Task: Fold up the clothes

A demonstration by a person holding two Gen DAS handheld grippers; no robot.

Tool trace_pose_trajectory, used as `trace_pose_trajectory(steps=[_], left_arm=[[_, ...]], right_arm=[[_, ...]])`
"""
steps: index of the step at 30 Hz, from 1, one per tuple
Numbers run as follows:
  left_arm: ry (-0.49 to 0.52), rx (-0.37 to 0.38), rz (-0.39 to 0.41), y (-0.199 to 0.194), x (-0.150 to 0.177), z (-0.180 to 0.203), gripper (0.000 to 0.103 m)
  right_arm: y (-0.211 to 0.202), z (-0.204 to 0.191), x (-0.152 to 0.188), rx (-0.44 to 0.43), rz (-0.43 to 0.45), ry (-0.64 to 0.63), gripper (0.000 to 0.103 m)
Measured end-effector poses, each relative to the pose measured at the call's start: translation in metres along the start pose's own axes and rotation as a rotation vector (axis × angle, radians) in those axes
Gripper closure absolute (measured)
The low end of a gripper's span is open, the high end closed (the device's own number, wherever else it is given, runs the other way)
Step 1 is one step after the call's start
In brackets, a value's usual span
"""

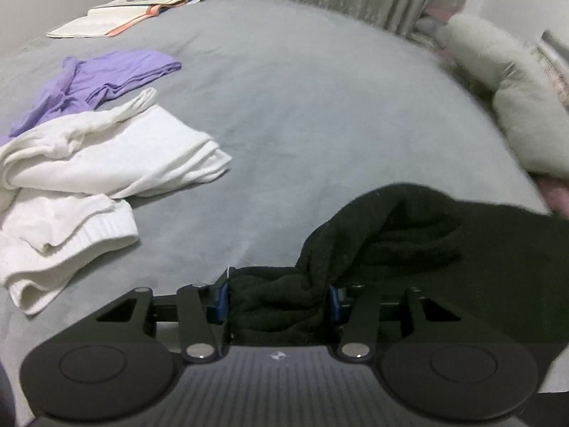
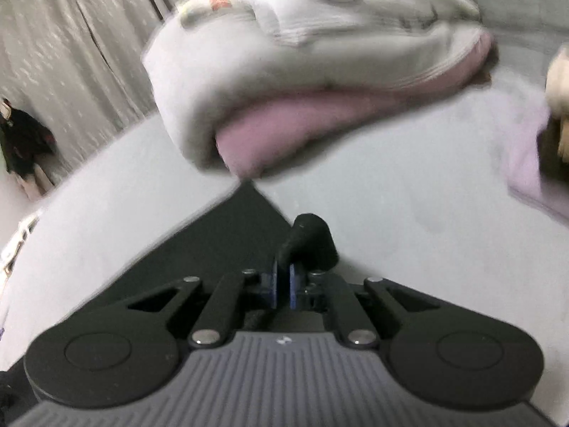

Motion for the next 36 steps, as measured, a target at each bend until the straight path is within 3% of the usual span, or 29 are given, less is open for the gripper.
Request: trace_pose_trajectory(steps=[3, 6, 7, 9, 12, 16, 21, 23, 27, 29, 31, 32, 33, 36], left_arm=[[0.025, -0.125, -0.007, 0.008, -0.002, 0.016, 0.041], [0.023, -0.193, -0.017, 0.008, -0.003, 0.022, 0.031], [0.034, -0.191, -0.02, 0.005, -0.003, 0.022, 0.031], [0.085, -0.179, 0.0, -0.006, -0.001, 0.021, 0.031], [0.181, -0.159, 0.048, -0.023, 0.003, 0.019, 0.029], [0.302, -0.098, 0.121, -0.034, 0.003, 0.023, 0.028], [0.323, 0.019, 0.156, -0.024, -0.011, 0.032, 0.028], [0.323, 0.043, 0.147, -0.015, -0.017, 0.033, 0.031], [0.294, 0.083, 0.143, 0.005, -0.028, 0.033, 0.072], [0.221, 0.095, 0.14, 0.018, -0.033, 0.029, 0.072], [0.189, 0.044, 0.161, 0.028, -0.033, 0.03, 0.071], [0.188, 0.007, 0.175, 0.036, -0.032, 0.035, 0.07], [0.202, -0.033, 0.193, 0.043, -0.029, 0.039, 0.064], [0.189, -0.1, 0.244, 0.054, -0.024, 0.041, 0.03]], right_arm=[[0.021, 0.01, 0.011, 0.085, -0.076, -0.047, 0.096], [0.033, 0.006, 0.023, 0.141, -0.069, -0.095, 0.093], [0.032, 0.002, 0.025, 0.158, -0.06, -0.102, 0.09], [0.027, -0.003, 0.024, 0.197, -0.062, -0.126, 0.07], [0.015, -0.004, 0.014, 0.229, -0.033, -0.166, 0.051], [0.007, -0.016, -0.01, 0.213, 0.002, -0.224, 0.046], [0.034, -0.042, -0.042, 0.076, -0.012, -0.261, 0.046], [0.051, -0.051, -0.053, 0.056, -0.021, -0.262, 0.046], [0.09, -0.059, -0.071, 0.024, -0.048, -0.202, 0.046], [0.109, -0.061, -0.074, 0.03, -0.064, -0.191, 0.047], [0.128, -0.064, -0.07, 0.063, -0.062, -0.217, 0.056], [0.131, -0.067, -0.068, 0.08, -0.041, -0.228, 0.071], [0.133, -0.07, -0.066, 0.097, -0.02, -0.235, 0.072], [0.144, -0.078, -0.059, 0.164, 0.006, -0.277, 0.068]])
Point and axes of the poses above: each gripper's, at about its wrist camera, not at the fingertips, and y roughly the way its jaws point, z to its right, x to its underside, the point moved 2 cm from there along y, roughly the way its jaws point, and after that the axes turned 13 degrees about -z, right-handed, at the moved point
